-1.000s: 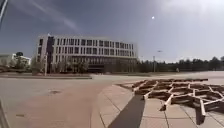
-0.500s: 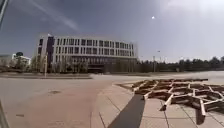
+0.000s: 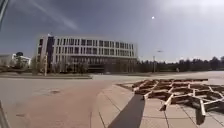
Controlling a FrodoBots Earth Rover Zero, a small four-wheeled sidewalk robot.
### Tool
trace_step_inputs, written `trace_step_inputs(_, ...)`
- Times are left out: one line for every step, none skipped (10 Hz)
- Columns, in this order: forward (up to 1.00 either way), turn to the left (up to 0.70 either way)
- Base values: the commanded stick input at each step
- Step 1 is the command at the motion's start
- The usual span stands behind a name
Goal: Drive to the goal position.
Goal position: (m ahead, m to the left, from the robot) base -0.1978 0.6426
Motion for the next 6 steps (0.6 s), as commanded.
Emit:
trace_step_inputs(0.05,0.0)
trace_step_inputs(0.05,0.0)
trace_step_inputs(0.05,0.0)
trace_step_inputs(0.05,0.0)
trace_step_inputs(0.05,0.0)
trace_step_inputs(0.05,0.0)
